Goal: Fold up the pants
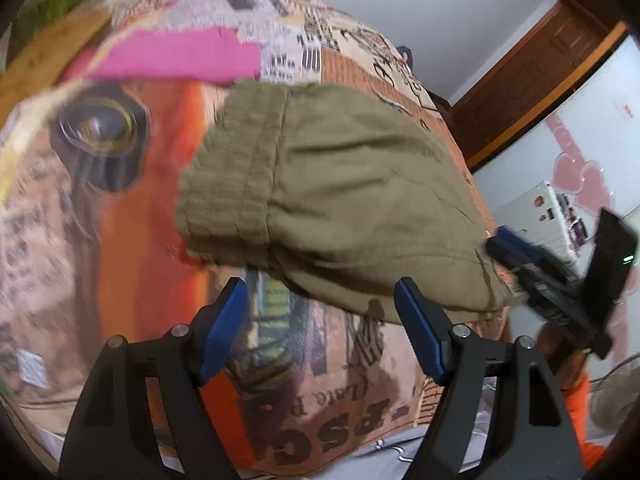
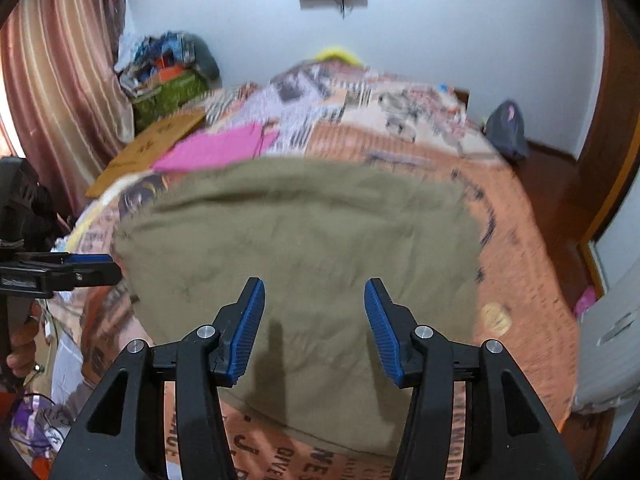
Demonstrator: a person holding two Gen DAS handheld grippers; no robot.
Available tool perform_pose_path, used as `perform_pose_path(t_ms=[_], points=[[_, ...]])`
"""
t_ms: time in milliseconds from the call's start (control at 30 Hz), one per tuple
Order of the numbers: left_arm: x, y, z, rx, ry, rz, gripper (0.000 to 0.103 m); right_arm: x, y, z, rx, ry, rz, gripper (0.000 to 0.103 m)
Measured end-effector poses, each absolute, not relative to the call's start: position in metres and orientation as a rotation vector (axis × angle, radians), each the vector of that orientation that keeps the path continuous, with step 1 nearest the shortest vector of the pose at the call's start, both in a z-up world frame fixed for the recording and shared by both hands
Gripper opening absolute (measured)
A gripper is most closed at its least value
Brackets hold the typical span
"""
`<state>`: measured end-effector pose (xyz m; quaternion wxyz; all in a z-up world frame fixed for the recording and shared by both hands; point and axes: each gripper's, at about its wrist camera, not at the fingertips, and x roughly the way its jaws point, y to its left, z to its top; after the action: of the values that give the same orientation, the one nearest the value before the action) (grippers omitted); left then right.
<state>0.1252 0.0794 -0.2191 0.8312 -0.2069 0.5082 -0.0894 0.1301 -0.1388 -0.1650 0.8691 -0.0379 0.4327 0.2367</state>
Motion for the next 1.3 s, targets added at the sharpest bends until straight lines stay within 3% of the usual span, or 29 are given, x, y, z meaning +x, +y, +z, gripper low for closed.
perform_pose_path(t_ms=[133,267,800,900,1067,1300], points=[[0.127,0.084,-0.229,-0.526,1.081,-0.226,0.077,0.129,-0.141,-0.185,-0.062,0.950,0.507,0.048],[0.136,0.094,-0.235,-0.660,1.066,-0.267,0.090,0.129,-0.144,-0.190,-0.045,0.959,0.518,0.052],[0.191,0.100,-0.239,-0.669,1.002,-0.163,0.089,0.127,-0.147,-0.195,-0.038,0.965,0.555,0.053],[0.199,0.094,-0.236,-0.591,0.991,-0.125,0.076,0.128,-0.148,-0.195,-0.028,0.966,0.553,0.054],[0.201,0.090,-0.222,-0.482,0.918,-0.087,0.044,0.130,-0.151,-0.196,-0.009,0.971,0.554,0.055],[0.189,0.072,-0.202,-0.280,0.844,-0.047,0.034,0.135,-0.154,-0.191,0.016,1.002,0.557,0.055]])
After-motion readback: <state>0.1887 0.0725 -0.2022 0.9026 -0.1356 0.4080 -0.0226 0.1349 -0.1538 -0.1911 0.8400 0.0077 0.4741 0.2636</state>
